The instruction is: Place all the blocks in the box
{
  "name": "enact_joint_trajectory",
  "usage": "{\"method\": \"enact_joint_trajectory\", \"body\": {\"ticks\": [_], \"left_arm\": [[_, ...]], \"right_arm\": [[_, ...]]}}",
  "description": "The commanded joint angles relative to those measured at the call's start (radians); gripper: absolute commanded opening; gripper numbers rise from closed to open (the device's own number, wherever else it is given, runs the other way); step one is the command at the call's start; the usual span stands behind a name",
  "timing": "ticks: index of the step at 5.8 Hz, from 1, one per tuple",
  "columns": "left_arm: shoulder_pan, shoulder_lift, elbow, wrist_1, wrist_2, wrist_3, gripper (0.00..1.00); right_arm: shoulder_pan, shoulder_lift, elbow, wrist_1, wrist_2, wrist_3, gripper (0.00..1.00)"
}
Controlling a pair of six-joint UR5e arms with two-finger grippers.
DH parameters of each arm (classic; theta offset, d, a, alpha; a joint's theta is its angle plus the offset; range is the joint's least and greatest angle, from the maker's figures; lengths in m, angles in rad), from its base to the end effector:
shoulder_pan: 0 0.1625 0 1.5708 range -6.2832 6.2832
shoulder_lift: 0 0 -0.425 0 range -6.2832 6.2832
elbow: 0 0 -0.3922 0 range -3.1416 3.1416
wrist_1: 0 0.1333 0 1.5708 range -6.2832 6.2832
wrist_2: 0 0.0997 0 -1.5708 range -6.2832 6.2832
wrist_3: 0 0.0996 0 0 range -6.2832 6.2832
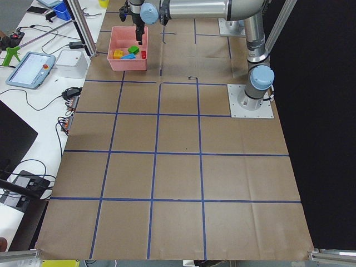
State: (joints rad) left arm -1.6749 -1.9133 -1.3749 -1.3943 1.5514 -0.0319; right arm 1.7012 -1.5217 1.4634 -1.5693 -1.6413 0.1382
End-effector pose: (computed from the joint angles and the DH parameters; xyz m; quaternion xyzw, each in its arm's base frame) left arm -0.2003 -0.6159 0.4090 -0.0362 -0.9992 0.0142 0.0107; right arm 0.1925 -0.4968 0.5163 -0.0049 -0.9990 0.0328 0.0311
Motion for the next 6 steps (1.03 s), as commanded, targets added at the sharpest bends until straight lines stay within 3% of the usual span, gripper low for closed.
{"method": "enact_joint_trajectory", "body": {"ticks": [1, 3, 6], "left_arm": [[0.133, 0.246, -0.212, -0.018, -0.007, 0.128, 1.00], [0.139, 0.344, -0.219, -0.115, -0.002, 0.158, 1.00], [0.069, 0.372, -0.231, -0.118, -0.002, 0.063, 1.00]], "right_arm": [[0.000, 0.000, 0.000, -0.001, 0.000, 0.000, 1.00], [-0.002, 0.001, 0.000, -0.005, 0.000, 0.000, 1.00], [-0.006, 0.012, 0.002, 0.000, 0.000, -0.040, 1.00]]}}
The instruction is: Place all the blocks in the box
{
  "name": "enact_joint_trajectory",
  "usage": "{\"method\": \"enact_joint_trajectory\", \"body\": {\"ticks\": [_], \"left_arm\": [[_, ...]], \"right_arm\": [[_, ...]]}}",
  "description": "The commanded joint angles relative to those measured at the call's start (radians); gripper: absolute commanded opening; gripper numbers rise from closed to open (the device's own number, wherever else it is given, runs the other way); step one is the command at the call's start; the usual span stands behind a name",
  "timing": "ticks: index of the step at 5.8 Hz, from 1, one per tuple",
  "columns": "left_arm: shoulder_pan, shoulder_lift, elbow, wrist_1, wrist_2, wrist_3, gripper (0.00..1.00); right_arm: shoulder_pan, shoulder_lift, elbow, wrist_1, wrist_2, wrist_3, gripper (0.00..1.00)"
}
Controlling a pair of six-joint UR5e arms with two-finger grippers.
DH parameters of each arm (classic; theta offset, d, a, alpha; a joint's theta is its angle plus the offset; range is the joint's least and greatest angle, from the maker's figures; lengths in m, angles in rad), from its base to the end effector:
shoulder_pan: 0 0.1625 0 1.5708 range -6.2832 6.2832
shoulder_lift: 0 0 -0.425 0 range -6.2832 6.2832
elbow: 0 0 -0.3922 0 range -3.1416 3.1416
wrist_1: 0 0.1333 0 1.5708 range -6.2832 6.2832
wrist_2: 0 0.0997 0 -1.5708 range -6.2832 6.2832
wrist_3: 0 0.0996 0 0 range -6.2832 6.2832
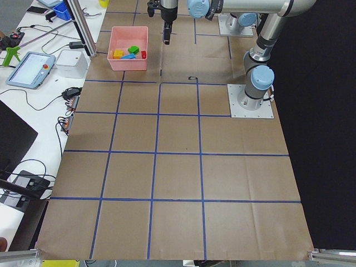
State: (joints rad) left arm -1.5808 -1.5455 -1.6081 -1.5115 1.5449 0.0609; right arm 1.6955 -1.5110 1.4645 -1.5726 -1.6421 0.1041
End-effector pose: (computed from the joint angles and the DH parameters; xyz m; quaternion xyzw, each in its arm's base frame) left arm -0.1407 -0.4843 0.4879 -0.0357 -0.9990 0.0240 0.0123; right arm 0.1901 -0.5018 0.5106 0.0094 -0.9990 0.0280 0.0326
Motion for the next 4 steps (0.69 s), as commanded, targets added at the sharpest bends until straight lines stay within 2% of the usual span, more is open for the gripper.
{"method": "enact_joint_trajectory", "body": {"ticks": [1, 4], "left_arm": [[-0.027, 0.013, 0.000, 0.001, 0.010, -0.032, 1.00], [-0.013, 0.007, 0.008, 0.011, 0.015, -0.015, 1.00]], "right_arm": [[0.000, 0.000, 0.007, -0.001, 0.001, -0.006, 1.00], [0.000, 0.002, 0.016, -0.010, 0.002, -0.006, 1.00]]}}
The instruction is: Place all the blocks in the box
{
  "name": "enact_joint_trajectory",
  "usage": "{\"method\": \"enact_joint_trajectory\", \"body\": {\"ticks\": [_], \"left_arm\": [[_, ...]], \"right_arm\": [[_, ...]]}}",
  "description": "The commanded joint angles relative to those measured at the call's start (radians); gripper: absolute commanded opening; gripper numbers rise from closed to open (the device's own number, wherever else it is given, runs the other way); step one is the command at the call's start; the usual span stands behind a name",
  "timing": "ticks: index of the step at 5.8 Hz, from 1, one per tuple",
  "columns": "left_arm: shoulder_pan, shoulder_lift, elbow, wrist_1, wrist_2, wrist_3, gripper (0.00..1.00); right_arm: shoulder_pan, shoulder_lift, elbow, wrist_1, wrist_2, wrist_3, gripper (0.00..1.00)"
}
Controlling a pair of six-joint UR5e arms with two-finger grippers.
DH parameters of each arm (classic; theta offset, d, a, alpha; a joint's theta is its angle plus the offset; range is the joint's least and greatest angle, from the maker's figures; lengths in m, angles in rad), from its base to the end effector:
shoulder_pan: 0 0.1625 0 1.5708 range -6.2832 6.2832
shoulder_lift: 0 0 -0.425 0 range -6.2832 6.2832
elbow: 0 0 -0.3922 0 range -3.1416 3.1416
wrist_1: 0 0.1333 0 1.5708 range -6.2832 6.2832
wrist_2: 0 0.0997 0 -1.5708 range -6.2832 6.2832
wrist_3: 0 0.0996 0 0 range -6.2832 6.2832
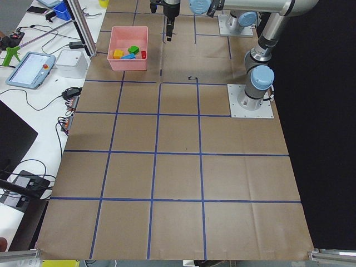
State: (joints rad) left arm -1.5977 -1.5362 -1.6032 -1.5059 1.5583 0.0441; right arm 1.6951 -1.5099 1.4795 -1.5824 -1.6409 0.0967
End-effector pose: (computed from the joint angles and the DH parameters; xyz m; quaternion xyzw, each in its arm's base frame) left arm -0.1475 -0.4799 0.4954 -0.0357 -0.9988 0.0336 0.0060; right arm 0.1900 -0.5020 0.5036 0.0131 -0.9991 0.0247 0.0325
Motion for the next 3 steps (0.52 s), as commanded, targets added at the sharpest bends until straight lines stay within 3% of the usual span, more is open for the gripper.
{"method": "enact_joint_trajectory", "body": {"ticks": [1, 3], "left_arm": [[0.015, -0.002, 0.003, 0.007, 0.000, 0.002, 1.00], [0.054, -0.002, 0.005, 0.006, -0.006, 0.003, 1.00]], "right_arm": [[0.000, 0.000, 0.001, 0.001, 0.003, 0.001, 1.00], [0.000, 0.000, 0.001, 0.002, 0.003, 0.001, 1.00]]}}
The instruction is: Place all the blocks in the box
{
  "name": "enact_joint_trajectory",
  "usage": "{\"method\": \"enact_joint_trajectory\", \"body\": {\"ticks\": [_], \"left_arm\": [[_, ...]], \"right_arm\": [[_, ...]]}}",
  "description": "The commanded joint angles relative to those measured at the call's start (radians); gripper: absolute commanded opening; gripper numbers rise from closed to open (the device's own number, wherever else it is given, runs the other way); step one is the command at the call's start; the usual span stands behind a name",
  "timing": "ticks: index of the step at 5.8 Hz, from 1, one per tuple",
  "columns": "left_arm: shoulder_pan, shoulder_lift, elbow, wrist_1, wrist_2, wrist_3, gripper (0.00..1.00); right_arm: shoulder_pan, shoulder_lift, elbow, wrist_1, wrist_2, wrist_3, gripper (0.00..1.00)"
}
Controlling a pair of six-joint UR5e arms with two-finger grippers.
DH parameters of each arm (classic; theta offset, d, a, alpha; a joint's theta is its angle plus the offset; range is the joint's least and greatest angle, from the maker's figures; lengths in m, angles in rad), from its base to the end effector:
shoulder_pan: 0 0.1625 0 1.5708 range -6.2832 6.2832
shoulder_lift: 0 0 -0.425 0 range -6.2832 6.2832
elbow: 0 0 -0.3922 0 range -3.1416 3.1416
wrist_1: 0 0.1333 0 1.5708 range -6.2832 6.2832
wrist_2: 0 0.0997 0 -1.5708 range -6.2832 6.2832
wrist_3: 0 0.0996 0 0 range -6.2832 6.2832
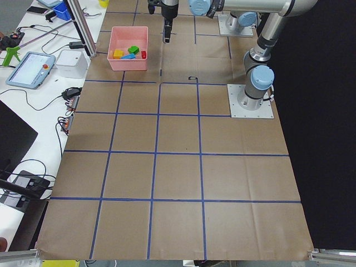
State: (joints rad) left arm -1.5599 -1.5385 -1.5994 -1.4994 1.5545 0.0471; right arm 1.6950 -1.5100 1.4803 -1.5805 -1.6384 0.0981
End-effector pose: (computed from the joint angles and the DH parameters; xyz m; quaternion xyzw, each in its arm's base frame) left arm -0.1296 -0.4868 0.4969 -0.0184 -0.9991 0.0378 0.0070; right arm 0.1902 -0.5017 0.5030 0.0124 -0.9992 0.0233 0.0314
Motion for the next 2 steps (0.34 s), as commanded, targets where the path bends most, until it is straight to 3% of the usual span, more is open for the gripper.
{"method": "enact_joint_trajectory", "body": {"ticks": [1, 2], "left_arm": [[0.017, -0.002, 0.004, -0.001, -0.002, 0.000, 1.00], [0.017, -0.002, -0.003, -0.001, -0.002, -0.001, 1.00]], "right_arm": [[0.000, 0.001, -0.001, -0.001, 0.002, 0.000, 1.00], [0.000, -0.001, 0.000, 0.002, 0.000, 0.000, 1.00]]}}
